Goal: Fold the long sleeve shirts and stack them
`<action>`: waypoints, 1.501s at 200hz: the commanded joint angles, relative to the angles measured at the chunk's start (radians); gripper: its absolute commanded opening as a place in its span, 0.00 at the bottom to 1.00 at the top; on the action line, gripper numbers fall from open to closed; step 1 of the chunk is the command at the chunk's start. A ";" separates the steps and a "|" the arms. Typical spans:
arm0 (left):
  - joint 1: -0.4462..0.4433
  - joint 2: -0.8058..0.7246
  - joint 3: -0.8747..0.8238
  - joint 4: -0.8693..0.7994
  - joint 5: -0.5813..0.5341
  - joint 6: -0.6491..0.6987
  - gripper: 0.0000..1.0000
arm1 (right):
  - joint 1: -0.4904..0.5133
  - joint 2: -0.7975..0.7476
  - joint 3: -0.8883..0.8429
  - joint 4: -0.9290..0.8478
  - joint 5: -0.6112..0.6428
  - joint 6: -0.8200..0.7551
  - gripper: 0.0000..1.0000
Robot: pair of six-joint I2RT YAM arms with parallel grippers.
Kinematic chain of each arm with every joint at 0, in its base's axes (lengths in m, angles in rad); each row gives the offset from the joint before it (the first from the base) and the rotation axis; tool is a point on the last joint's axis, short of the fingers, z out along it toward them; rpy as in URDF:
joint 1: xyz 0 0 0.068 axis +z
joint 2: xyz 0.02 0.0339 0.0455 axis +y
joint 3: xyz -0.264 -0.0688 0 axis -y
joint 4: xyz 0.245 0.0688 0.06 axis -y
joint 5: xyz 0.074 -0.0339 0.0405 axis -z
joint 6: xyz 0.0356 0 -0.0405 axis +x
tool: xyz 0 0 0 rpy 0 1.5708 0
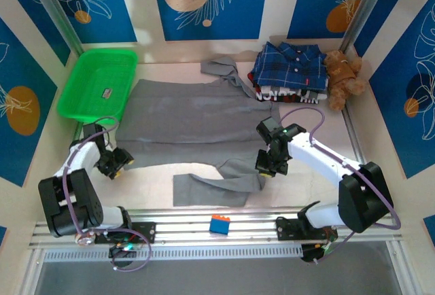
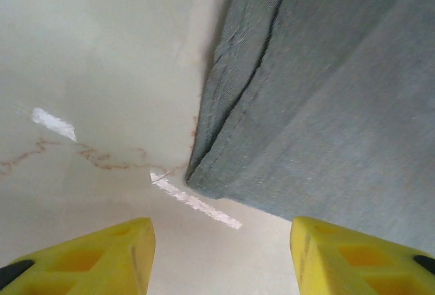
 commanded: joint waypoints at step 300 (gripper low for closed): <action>-0.073 0.278 0.100 0.016 -0.140 0.022 0.06 | -0.033 0.018 -0.026 0.031 -0.083 -0.107 0.00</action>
